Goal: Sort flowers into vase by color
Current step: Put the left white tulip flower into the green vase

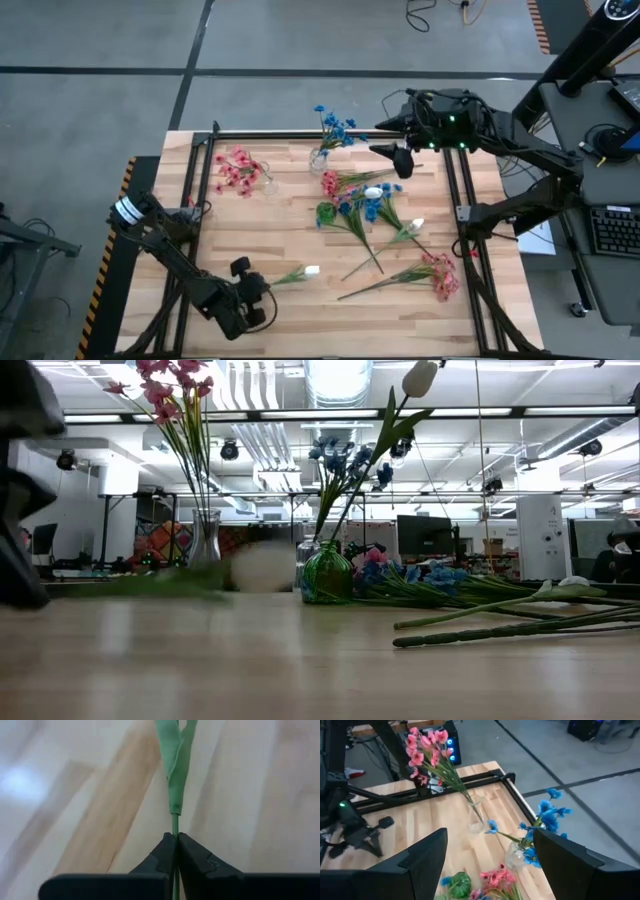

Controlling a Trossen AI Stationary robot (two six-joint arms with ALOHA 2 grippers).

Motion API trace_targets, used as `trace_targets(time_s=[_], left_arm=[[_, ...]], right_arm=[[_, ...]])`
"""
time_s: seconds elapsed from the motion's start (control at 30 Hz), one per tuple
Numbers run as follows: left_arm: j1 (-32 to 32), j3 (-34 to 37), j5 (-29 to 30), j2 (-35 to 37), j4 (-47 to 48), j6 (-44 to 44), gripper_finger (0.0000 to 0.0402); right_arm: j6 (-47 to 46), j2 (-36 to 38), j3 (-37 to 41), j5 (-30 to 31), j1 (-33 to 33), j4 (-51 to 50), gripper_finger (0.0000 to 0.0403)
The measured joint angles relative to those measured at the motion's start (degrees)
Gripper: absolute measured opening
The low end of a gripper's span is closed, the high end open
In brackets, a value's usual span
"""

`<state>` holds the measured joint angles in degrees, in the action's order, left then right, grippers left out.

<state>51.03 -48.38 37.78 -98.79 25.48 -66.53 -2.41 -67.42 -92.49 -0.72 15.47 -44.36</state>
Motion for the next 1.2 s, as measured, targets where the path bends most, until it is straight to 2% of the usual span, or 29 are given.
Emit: trace_targets(time_s=[0.17,0.37,0.5,0.7,0.9,1.07,1.13,1.2], left_arm=[[1.26,-0.01,6.11,3.07,-0.46,0.96,0.0],[3.43,-0.66,11.8,7.89,-2.19,6.18,0.0],[5.51,-0.66,17.99,10.95,-4.15,9.24,0.0],[7.1,-0.66,25.83,13.01,-12.1,21.03,0.0],[6.88,-0.66,26.25,13.28,-25.31,38.47,0.0],[6.57,-0.66,25.72,13.75,-35.75,53.78,0.0],[5.77,-0.66,22.2,14.38,-40.66,60.33,0.0],[4.33,-0.66,15.57,14.93,-46.12,66.69,0.0]], right_arm=[[-0.86,0.09,0.02,5.49,-6.74,-0.13,0.0286],[-2.41,0.22,0.02,13.86,-15.3,-0.69,0.0286],[-3.92,0.24,0.02,18.61,-20.87,-2.23,0.0286],[-6.58,-0.09,0.92,21.14,-28.92,-1.6,0.0286],[-7.92,-0.98,4.23,32.0,-38.13,0.62,0.0286],[-8.56,-1.58,9.62,36.47,-44.45,7.07,0.0286],[-8.33,-1.99,12.04,37.23,-46.35,10.81,0.0286],[-7.78,-2.2,14.52,37.28,-47.71,14.43,0.0286]])
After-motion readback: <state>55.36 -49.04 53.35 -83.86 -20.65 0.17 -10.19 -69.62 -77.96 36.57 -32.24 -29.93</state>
